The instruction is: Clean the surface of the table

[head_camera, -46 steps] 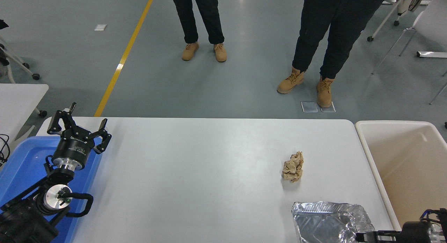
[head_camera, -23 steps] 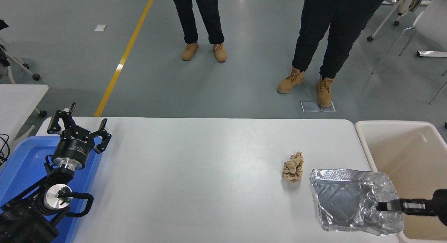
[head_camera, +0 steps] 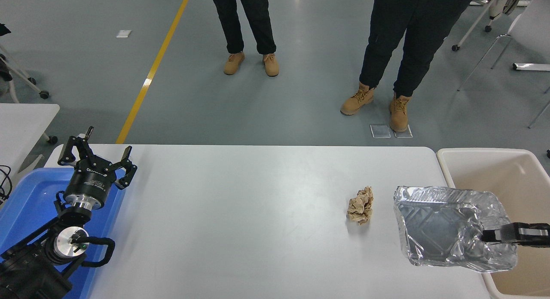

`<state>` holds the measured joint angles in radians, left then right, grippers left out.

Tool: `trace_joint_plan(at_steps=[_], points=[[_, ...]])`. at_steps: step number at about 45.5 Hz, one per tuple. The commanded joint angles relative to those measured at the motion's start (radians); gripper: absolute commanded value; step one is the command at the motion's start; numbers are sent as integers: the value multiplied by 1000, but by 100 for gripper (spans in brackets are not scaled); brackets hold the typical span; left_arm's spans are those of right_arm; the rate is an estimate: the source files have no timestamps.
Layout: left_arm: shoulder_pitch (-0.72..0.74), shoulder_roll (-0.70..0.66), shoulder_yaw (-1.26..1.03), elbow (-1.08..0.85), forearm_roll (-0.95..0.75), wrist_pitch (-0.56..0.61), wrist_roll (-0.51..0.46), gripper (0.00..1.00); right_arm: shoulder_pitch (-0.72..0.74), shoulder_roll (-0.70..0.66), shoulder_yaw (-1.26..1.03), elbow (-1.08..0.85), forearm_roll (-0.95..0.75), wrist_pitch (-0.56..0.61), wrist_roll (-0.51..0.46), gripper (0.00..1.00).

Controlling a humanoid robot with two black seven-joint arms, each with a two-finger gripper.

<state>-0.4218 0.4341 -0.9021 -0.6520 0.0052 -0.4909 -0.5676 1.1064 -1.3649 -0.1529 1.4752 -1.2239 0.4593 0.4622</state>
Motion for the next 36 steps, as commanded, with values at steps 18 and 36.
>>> trace_joint_plan(at_steps=[18, 36], points=[[0, 0, 0, 0, -1, 0, 0, 99, 113, 144, 1, -211, 185, 15, -17, 0], [0, 0, 0, 0, 1, 0, 0, 99, 1, 306, -16, -630, 319, 9, -22, 0]])
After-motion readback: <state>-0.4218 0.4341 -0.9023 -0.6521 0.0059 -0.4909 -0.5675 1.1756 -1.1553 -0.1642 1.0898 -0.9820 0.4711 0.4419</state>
